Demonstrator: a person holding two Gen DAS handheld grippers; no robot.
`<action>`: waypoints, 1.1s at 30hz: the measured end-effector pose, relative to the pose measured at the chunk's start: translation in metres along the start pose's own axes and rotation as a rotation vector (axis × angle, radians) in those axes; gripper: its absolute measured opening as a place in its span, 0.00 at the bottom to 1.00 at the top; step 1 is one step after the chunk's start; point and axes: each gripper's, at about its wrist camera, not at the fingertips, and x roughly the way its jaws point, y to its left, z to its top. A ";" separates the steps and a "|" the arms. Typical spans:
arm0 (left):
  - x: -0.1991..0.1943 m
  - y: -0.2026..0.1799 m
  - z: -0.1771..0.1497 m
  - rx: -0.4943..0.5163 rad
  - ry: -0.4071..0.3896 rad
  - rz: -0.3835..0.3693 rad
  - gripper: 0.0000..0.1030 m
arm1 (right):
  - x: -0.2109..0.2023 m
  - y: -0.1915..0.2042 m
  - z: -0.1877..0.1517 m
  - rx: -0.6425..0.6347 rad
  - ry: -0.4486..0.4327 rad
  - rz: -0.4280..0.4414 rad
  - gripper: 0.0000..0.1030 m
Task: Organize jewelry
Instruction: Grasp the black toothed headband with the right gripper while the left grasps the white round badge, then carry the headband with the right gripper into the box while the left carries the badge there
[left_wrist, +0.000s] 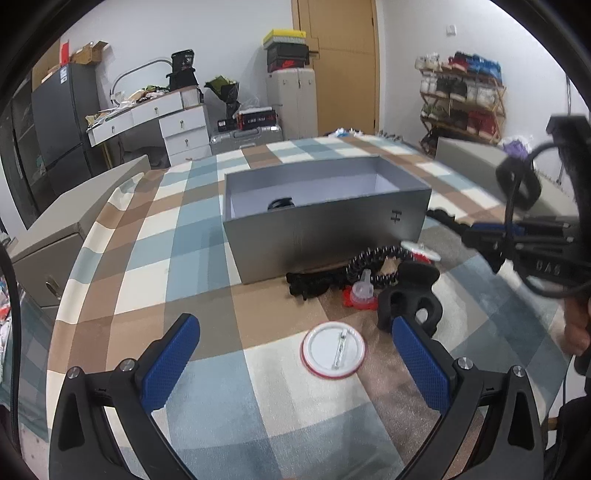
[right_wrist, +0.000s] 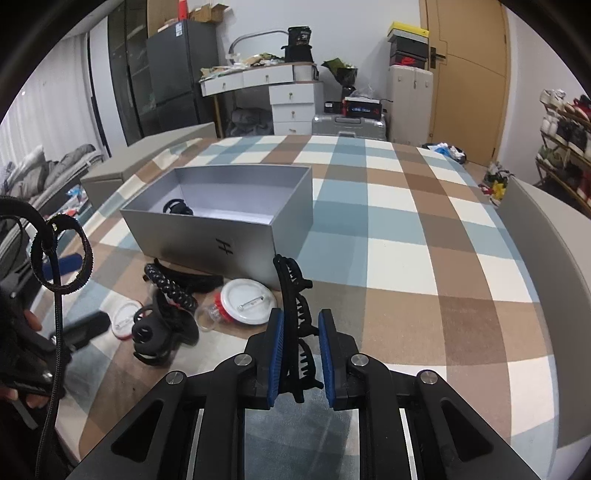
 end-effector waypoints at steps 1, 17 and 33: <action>0.002 -0.002 -0.001 0.013 0.018 0.000 0.99 | 0.000 0.000 0.000 0.003 0.000 0.003 0.17; 0.020 0.000 -0.002 0.002 0.171 -0.095 0.66 | 0.000 0.006 -0.002 -0.012 0.015 0.039 0.17; 0.007 -0.003 0.002 0.031 0.093 -0.128 0.36 | -0.007 0.005 0.000 0.000 -0.012 0.038 0.17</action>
